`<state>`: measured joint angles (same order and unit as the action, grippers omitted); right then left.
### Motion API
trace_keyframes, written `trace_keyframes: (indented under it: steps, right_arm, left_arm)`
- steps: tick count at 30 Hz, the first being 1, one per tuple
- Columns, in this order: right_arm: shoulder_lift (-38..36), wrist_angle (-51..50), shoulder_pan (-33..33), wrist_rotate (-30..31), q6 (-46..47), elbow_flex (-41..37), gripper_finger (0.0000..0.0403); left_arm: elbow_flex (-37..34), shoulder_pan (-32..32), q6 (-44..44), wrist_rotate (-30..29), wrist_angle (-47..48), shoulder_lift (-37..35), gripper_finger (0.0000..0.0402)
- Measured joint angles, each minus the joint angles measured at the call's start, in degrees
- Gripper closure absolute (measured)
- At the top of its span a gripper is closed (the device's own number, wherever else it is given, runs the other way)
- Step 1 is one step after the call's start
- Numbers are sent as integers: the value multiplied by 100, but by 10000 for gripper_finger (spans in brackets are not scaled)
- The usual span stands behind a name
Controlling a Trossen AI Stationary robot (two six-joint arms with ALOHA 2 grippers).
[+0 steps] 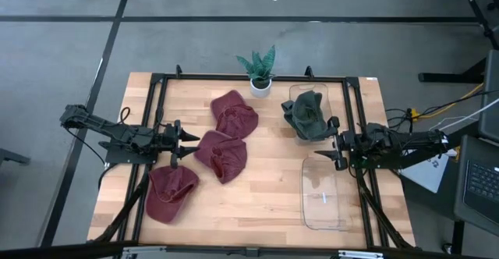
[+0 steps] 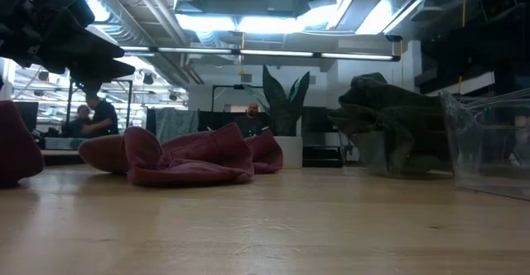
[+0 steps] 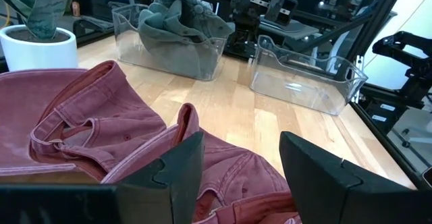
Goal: Pick & Place hat
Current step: Put the middle red cap into the bottom transparent bin
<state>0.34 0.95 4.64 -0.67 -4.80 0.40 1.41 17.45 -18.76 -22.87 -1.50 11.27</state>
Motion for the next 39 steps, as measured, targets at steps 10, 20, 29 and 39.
trace_keyframes:
  steps: [10, 20, 29, 39]
  right_arm:
    - [0, 0, 0, 0, 0, 0, 174]
    - [0, 0, 0, 0, 0, 0, 174]
    - [2, 0, 0, 0, 0, 0, 174]
    - [2, 1, -1, 0, 0, 0, 174]
  left_arm:
    - [2, 2, 0, 2, 0, 0, 212]
    - [1, -4, 0, -80, -47, 0, 212]
    - [1, -4, -1, -938, -174, -2, 212]
    - [-72, 17, -513, 46, -301, -2, 212]
